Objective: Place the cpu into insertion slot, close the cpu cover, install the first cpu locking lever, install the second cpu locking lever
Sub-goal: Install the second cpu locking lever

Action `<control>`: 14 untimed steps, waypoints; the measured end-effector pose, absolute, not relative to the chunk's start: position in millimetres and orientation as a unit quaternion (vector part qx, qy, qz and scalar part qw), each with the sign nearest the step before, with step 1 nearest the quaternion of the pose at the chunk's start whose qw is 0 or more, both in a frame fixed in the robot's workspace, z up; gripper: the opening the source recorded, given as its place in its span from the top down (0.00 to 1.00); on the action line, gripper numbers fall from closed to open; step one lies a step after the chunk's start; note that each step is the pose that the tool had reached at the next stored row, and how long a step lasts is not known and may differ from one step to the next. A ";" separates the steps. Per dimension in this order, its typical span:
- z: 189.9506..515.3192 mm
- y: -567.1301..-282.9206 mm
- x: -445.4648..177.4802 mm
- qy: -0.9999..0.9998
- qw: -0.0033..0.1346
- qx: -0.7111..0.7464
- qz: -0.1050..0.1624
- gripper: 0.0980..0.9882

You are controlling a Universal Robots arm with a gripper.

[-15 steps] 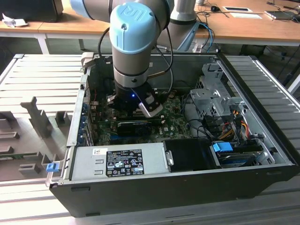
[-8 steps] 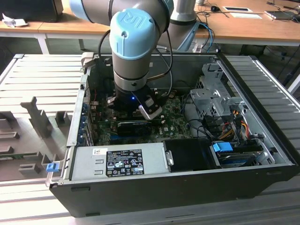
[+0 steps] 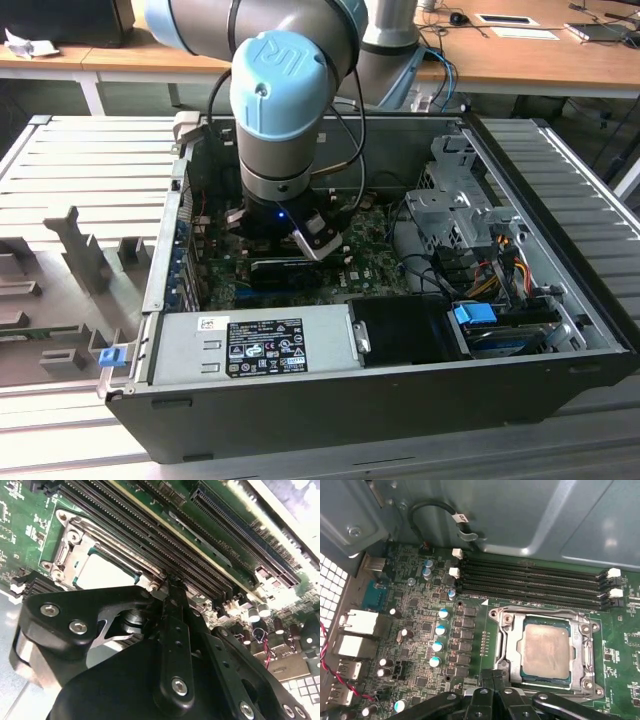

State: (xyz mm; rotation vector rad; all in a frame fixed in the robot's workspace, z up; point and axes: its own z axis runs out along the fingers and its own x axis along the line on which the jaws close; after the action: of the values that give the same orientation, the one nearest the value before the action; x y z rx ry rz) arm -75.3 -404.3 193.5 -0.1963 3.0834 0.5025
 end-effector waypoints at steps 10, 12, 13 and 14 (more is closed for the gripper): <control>198.9 -404.6 -77.0 0.985 0.006 -0.063 0.163 0.99; 198.4 -404.7 -77.0 0.985 0.006 -0.063 0.163 0.99; 197.6 -404.6 -77.1 0.984 0.006 -0.063 0.165 0.99; 197.1 -404.5 -77.1 0.984 0.006 -0.063 0.166 0.99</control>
State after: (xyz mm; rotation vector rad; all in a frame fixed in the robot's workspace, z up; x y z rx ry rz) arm -77.1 -404.5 197.1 -0.1962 3.0797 0.5202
